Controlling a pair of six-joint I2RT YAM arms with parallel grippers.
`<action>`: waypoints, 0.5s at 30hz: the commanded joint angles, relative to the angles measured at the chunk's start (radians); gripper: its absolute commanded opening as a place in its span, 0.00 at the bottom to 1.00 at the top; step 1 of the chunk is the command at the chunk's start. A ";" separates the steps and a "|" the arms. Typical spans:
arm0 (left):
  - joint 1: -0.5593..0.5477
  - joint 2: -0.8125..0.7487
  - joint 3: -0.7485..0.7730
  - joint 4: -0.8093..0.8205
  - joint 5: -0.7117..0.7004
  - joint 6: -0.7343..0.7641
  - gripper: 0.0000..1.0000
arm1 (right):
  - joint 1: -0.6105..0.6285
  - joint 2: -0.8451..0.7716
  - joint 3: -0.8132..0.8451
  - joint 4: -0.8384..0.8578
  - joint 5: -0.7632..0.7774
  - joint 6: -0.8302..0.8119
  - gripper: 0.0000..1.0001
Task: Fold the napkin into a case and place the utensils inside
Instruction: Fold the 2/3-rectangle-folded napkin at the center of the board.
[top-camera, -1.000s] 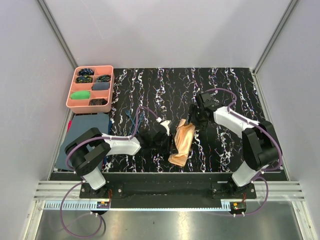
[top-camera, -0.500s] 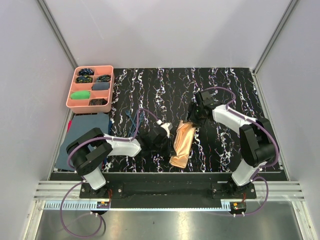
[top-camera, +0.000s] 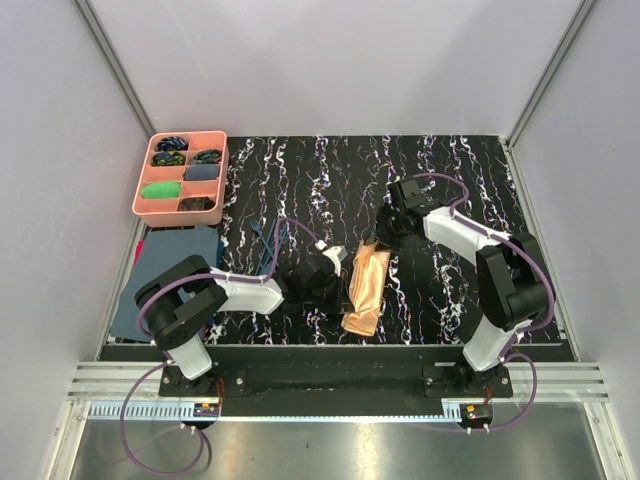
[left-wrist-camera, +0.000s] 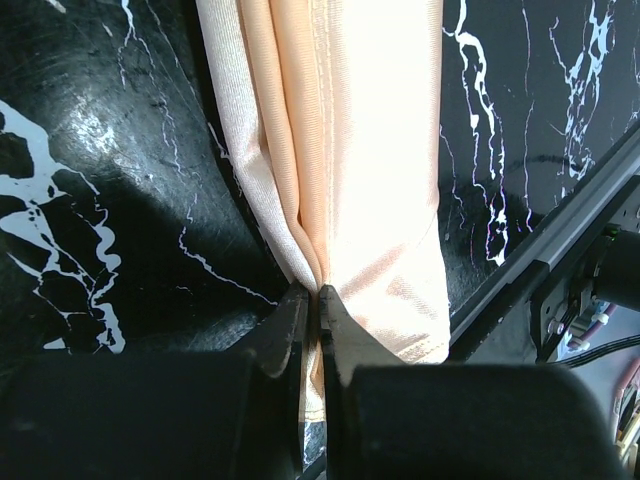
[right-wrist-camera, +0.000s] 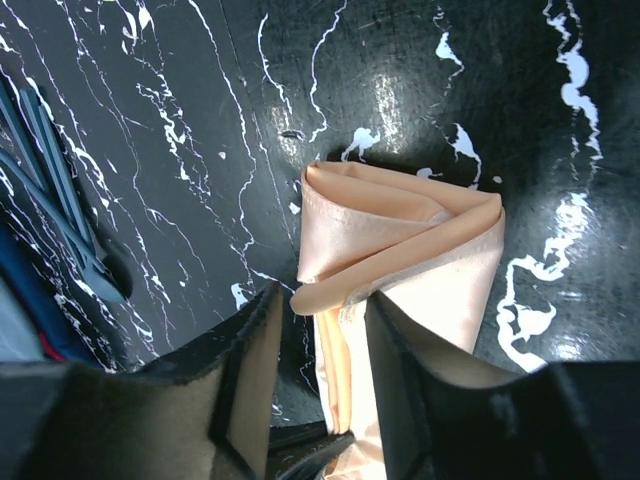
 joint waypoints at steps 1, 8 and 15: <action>-0.012 0.028 -0.028 -0.028 0.010 0.010 0.03 | -0.006 0.020 0.038 0.040 -0.037 0.021 0.39; -0.012 0.018 -0.038 -0.015 0.010 0.012 0.01 | -0.006 0.045 0.038 0.055 -0.049 0.025 0.21; -0.015 0.009 -0.040 -0.019 -0.001 0.018 0.00 | -0.007 0.037 0.034 0.063 -0.057 0.015 0.30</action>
